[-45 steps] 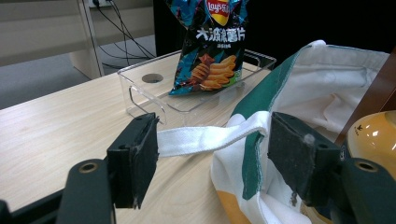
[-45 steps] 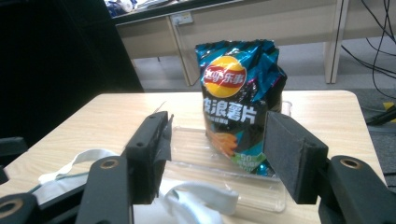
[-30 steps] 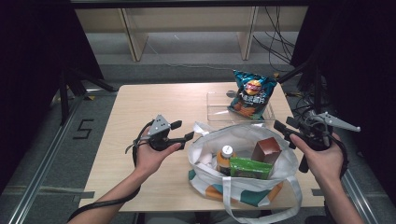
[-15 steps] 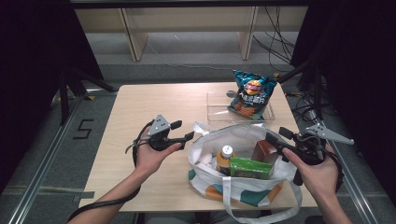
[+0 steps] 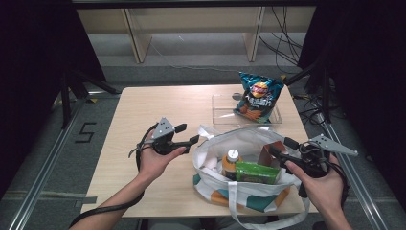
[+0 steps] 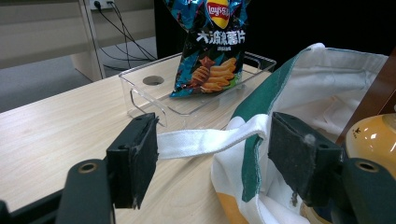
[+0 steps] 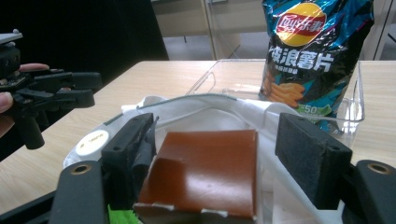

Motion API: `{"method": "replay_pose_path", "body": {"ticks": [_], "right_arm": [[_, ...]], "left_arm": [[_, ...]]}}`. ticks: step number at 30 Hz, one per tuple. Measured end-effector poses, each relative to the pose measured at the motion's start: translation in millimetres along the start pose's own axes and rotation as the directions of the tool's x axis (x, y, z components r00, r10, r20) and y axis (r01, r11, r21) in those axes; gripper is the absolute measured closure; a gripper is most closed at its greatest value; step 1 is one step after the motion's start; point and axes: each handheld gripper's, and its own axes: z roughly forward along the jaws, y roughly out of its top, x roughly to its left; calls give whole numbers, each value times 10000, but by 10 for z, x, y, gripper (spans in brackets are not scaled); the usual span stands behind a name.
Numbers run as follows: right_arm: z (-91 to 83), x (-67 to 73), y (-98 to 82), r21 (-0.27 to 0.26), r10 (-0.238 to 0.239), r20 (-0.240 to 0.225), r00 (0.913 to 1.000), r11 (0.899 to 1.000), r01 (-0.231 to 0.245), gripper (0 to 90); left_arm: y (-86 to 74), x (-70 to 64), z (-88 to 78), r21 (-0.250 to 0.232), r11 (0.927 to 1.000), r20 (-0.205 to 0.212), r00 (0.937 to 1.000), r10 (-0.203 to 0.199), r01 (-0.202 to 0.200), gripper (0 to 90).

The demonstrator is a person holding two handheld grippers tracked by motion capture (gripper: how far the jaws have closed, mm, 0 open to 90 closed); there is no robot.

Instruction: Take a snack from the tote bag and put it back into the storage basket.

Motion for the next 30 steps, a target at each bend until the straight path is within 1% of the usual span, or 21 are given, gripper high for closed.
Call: {"method": "replay_pose_path", "body": {"ticks": [1,2,4,5,7,8,9,11,14,16,17,18,20,21,22,24,25,26,27,29,30], "right_arm": [[-3,1,-9,26,-109,5,9999,9999,109,283],[1,20,-26,67,22,63,10000,10000,-22,281],[19,9,-56,123,-287,18,9996,9995,286,275],[21,26,-65,249,-111,-8,9999,9996,111,270],[41,30,-87,277,-255,57,9997,9993,253,268],[42,48,-95,404,-90,-47,9999,9991,92,264],[48,65,-108,453,-41,90,10000,9990,37,260],[57,82,-121,520,-45,9,10000,9986,45,257],[77,54,-129,437,-397,75,9992,9983,394,256],[90,64,-139,476,-248,-48,9997,9986,250,253],[88,60,-145,502,-375,63,9993,9980,372,252],[86,85,-146,652,-42,87,10000,9979,36,251],[118,54,-164,505,-439,116,9990,9978,432,247],[123,57,-172,603,-382,156,9991,9975,372,247],[127,80,-186,696,-111,235,9997,9975,95,245],[146,80,-198,691,-98,224,9997,9976,82,243],[145,84,-201,741,-180,331,9993,9971,155,244],[170,61,-206,618,-511,129,9986,9968,502,244],[172,65,-207,638,-607,233,9979,9962,591,246],[169,94,-208,743,-345,349,9988,9967,319,247],[175,93,-203,699,-415,349,9985,9968,390,250]], "left_arm": [[0,0,0,-2,10000,0,10000,5,-5,325],[0,0,-1,-2,10000,2,10000,5,-5,326],[0,1,0,0,10000,2,10000,4,-4,325],[0,1,-1,3,10000,4,10000,9,-9,325],[-1,1,0,-2,10000,3,10000,9,-9,326],[-2,-1,0,5,10000,0,10000,14,-14,326],[-3,-3,2,2,10000,3,10000,13,-13,325],[-4,-7,3,8,10000,11,10000,18,-18,325],[-4,-4,2,17,10000,6,10000,27,-27,326],[-2,-3,2,3,10000,5,10000,18,-18,326],[-3,-2,2,6,10000,5,10000,22,-22,326],[-3,-3,2,5,10000,8,10000,15,-15,326],[-5,-6,2,3,10000,10,10000,18,-18,325],[-5,-8,2,0,10000,17,10000,12,-12,325],[-4,-8,3,2,10000,15,10000,23,-23,326],[-4,-5,3,3,10000,14,10000,28,-28,325],[-5,-3,3,17,10000,10,10000,30,-30,325],[-5,-2,3,17,10000,12,10000,25,-25,326],[-6,-2,3,19,10000,11,10000,27,-27,325],[-7,-2,5,24,10000,11,10000,19,-19,326],[-8,-4,5,22,10000,16,10000,10,-10,325]]}}
